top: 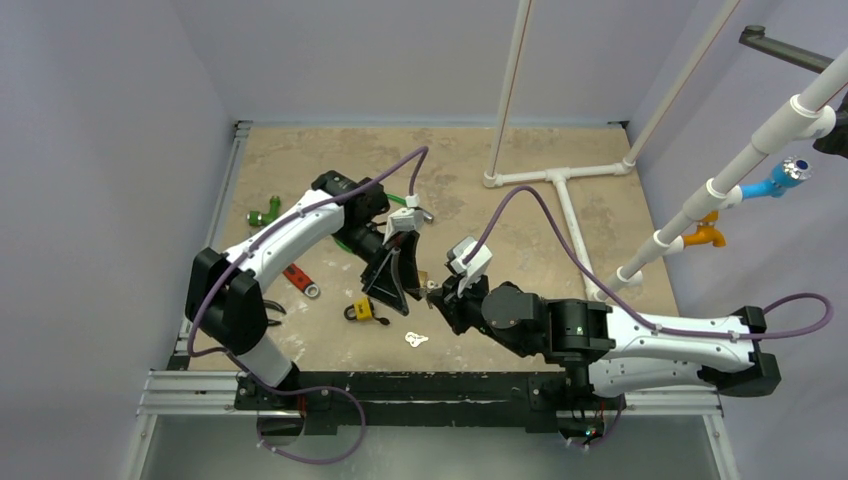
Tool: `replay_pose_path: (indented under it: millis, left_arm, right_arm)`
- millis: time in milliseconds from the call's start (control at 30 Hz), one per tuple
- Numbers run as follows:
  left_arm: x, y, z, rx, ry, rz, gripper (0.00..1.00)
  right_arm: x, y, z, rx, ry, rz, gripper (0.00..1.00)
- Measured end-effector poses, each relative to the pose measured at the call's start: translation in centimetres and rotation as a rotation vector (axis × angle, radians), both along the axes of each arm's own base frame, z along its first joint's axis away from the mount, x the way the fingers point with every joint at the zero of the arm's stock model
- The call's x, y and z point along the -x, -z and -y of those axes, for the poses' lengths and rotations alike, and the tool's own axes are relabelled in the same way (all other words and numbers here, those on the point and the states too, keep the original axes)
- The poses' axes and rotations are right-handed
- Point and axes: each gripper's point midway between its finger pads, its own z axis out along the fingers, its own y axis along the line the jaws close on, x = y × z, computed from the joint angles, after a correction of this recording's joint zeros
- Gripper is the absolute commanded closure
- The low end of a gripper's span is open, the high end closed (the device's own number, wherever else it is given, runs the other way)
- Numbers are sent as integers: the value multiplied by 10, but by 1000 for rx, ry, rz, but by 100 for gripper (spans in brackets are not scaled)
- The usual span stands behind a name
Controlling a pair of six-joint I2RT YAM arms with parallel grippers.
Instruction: Unlock with the key
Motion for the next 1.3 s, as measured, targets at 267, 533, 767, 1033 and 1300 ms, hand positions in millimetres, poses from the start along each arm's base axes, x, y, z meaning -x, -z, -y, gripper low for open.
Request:
replay_pose_path:
  millis: [267,533,767,1033,1300]
  left_arm:
    - [4,11,-4,-122,-33,12,87]
    - [2,9,-2,-126,-44,53,100]
    - [4,8,-5,-118,-33,106,100]
    - [8,5,-14,-113,-22,204,72]
    - [1,5,-16,-155,-67,252,73]
  right_arm:
    - [-2,1,1,7,4,4,100]
    - [0,0,-5,-6,-14,-3,100]
    - [3,1,-8,-8,-32,-11,99]
    - [7,1,-12,-27,-56,-21,100]
    - [6,3,-11,-21,-53,-22,100]
